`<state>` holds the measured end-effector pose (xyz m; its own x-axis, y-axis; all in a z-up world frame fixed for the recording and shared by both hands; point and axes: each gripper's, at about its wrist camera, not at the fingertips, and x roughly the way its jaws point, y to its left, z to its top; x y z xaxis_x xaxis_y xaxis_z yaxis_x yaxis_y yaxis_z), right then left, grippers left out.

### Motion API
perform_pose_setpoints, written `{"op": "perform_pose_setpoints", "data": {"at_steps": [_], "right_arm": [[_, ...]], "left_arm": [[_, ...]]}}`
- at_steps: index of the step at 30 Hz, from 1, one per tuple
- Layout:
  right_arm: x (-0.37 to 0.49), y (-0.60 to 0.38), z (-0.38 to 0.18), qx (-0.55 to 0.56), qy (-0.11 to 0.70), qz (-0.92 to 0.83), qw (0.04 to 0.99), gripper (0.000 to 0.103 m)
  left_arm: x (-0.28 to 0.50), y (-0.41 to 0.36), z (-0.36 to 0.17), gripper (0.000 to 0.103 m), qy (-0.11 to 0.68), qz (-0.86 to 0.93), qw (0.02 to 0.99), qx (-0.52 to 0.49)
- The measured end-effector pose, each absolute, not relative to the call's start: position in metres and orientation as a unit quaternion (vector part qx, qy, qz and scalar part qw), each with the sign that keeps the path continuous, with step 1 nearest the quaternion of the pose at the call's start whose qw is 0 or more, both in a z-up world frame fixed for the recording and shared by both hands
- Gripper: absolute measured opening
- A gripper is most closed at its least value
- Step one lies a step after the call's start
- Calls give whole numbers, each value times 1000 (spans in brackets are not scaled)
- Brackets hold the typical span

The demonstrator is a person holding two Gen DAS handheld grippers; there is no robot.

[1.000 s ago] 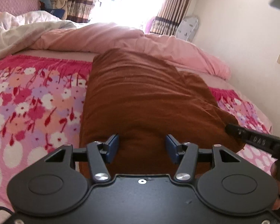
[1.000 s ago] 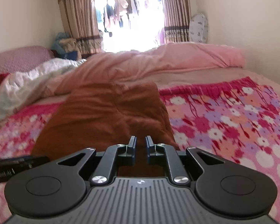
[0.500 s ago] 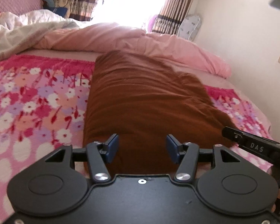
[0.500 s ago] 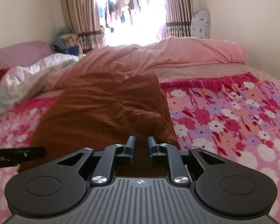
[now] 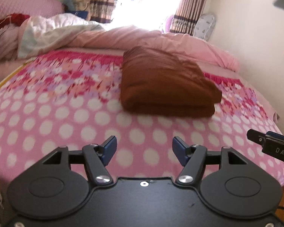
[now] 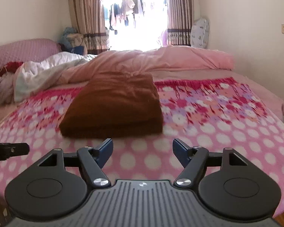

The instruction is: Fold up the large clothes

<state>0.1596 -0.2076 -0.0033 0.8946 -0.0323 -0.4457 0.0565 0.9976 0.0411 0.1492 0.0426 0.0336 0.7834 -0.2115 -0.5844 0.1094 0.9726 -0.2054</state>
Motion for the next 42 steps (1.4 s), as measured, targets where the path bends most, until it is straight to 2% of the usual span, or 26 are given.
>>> {"op": "perform_pose_setpoints", "data": {"at_steps": [10,42], "right_arm": [[131,-207,-13,39,241,-20,969,84],[132,-205,-18,39,252,-14,967,84]], "left_arm": [[127,36,34,67,316,-82,943,-70],[130,25,34,68,327,-86,940,-57]]}}
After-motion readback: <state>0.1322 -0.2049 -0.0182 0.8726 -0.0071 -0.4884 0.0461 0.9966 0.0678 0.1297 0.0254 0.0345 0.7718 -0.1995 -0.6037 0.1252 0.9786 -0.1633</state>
